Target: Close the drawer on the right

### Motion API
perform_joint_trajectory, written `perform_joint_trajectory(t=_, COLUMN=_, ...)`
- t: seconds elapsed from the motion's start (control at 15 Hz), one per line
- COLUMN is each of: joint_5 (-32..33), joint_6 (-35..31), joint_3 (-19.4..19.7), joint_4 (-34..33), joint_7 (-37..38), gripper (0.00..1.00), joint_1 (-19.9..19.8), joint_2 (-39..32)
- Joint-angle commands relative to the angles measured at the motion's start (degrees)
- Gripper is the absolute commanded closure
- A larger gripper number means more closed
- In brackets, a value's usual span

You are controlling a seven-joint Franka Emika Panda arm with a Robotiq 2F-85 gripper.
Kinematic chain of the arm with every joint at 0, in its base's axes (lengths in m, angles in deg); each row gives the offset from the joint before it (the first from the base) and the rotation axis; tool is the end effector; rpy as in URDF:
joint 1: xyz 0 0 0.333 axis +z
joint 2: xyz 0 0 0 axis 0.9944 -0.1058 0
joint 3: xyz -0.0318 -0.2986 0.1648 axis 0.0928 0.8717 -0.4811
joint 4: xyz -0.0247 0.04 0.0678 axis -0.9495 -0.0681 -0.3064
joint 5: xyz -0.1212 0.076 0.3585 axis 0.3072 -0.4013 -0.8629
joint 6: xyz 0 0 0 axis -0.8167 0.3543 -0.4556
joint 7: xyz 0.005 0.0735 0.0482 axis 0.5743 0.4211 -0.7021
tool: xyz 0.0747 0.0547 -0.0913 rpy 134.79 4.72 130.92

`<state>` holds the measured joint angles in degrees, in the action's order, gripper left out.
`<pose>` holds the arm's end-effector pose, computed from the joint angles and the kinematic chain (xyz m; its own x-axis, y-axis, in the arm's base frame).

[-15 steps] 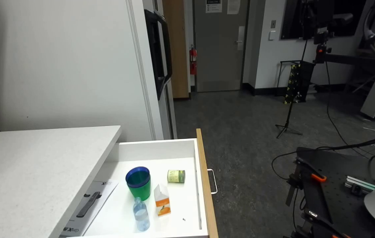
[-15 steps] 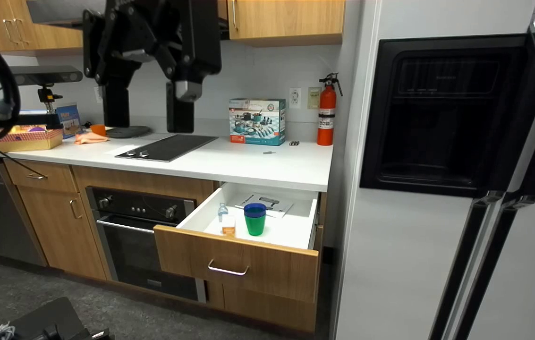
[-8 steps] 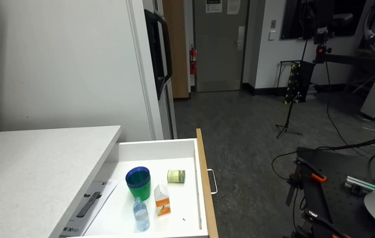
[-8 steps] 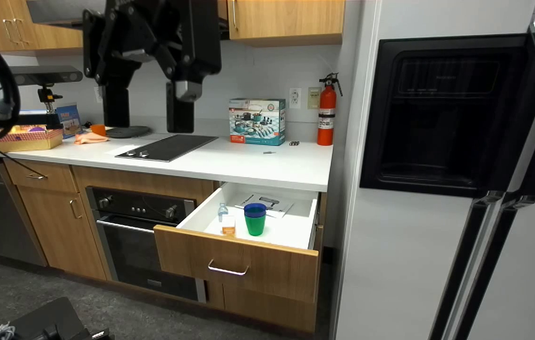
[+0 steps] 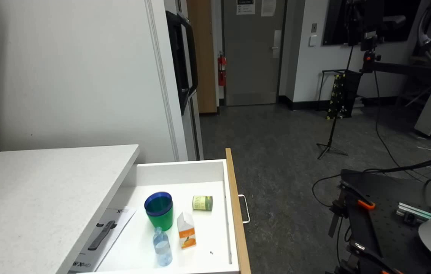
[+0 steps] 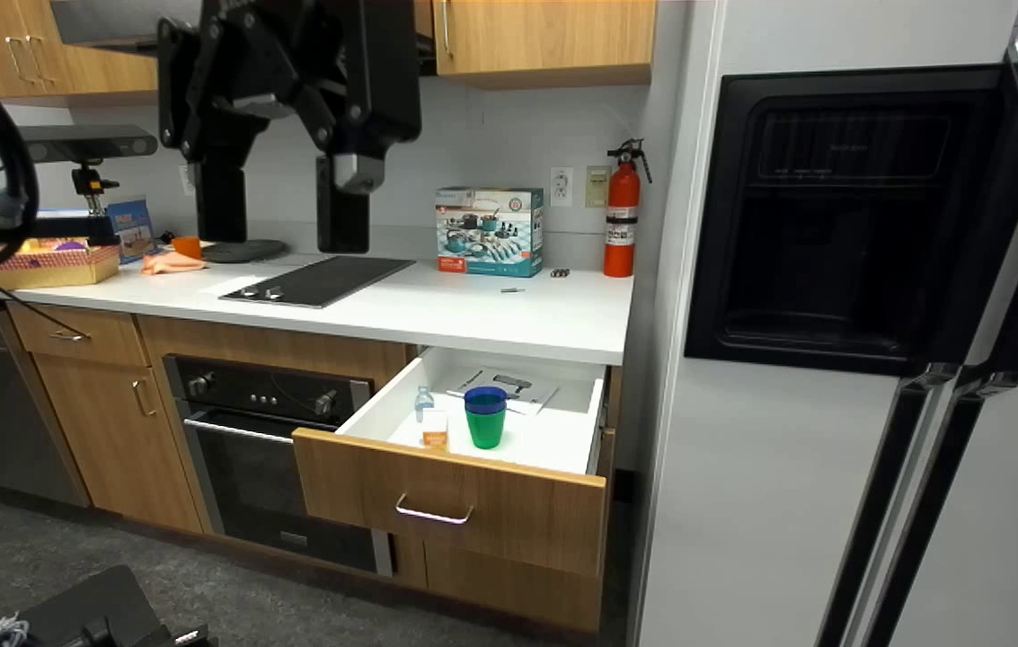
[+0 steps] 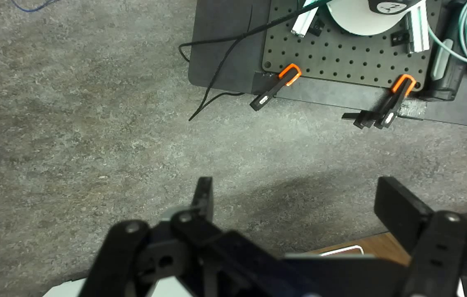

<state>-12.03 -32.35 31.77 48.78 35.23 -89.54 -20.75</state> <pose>0.2666 -0.1354 0.5643 0.9734 0.1247 -0.1921 0.1397 -0.9879 0.0668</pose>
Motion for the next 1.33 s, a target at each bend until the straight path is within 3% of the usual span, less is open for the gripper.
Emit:
perform_joint_trajectory(t=0.0, joint_5=0.34, joint_6=0.27, joint_3=0.64, joint_4=-0.16, joint_7=0.46, gripper=0.00, joint_1=0.97, joint_2=0.06)
perform_joint_trajectory(t=0.73, joint_5=-0.57, joint_6=-1.49, joint_3=0.65, joint_4=0.62, joint_7=2.75, gripper=0.00, joint_1=0.78, joint_2=-0.51)
perform_joint_trajectory(t=1.27, joint_5=-3.44, joint_6=-12.72, joint_3=0.55, joint_4=3.13, joint_7=8.64, gripper=0.00, joint_1=0.53, joint_2=-5.06)
